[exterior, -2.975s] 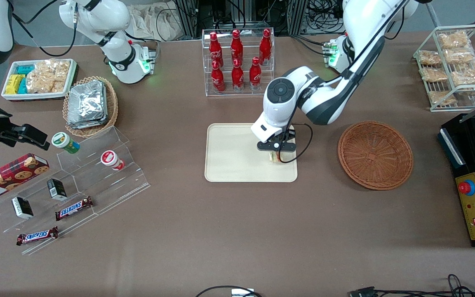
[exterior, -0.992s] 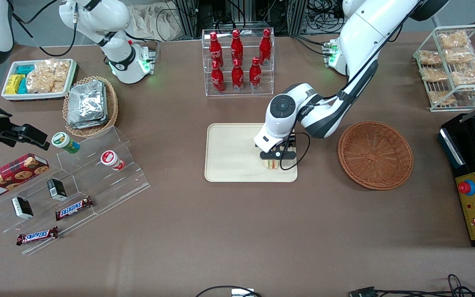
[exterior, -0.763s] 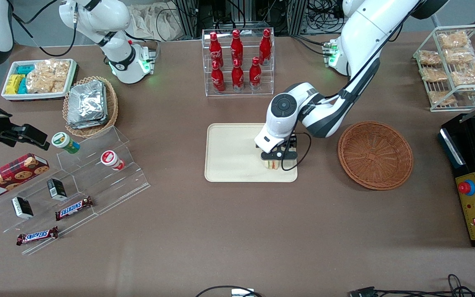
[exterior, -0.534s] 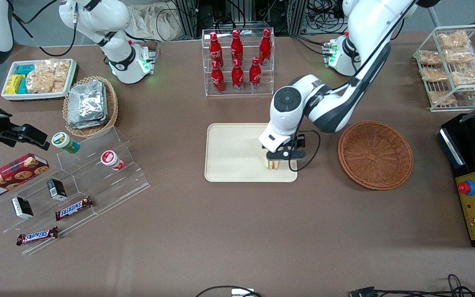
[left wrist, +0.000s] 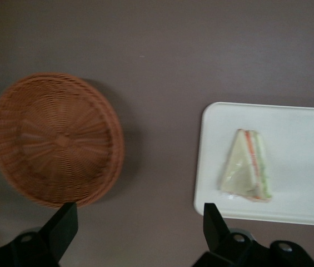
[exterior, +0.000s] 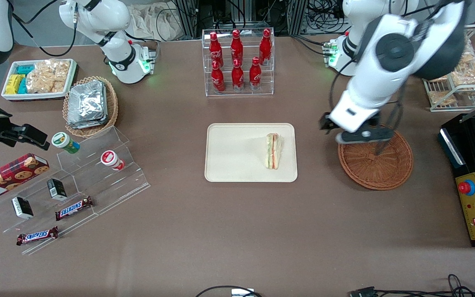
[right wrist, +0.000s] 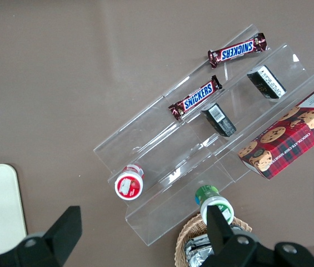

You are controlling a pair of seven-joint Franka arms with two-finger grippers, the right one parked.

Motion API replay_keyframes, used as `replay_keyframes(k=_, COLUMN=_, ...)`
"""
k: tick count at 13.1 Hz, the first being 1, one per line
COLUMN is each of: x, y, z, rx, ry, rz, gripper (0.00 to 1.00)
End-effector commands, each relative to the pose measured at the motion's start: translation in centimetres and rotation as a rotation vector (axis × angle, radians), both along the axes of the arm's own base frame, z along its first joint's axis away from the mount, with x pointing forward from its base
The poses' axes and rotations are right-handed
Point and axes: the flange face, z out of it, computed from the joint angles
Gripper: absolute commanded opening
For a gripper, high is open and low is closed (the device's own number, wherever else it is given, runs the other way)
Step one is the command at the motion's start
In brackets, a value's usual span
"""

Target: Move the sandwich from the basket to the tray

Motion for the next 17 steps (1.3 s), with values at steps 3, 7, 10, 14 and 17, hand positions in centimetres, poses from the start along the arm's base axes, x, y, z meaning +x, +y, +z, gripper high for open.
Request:
replay_keyframes(k=3, x=-2.8, y=12.3, z=3.1, rx=-0.040, ry=0.006, rz=0.015, gripper=1.00)
replay_keyframes(k=7, x=-2.7, y=16.5, z=6.8, rx=-0.054, ry=0.021, rz=0.008, gripper=1.00)
replay_keyframes(k=10, x=-2.2, y=18.1, z=7.8, rx=-0.063, ry=-0.001, rz=0.055, gripper=1.00)
replay_keyframes(k=14, x=-2.1, y=18.7, z=7.9, rx=-0.064, ry=-0.006, rz=0.066, gripper=1.00)
replay_keyframes(k=17, x=-2.1, y=18.7, z=8.2, rx=-0.060, ry=-0.007, rz=0.058, gripper=1.00)
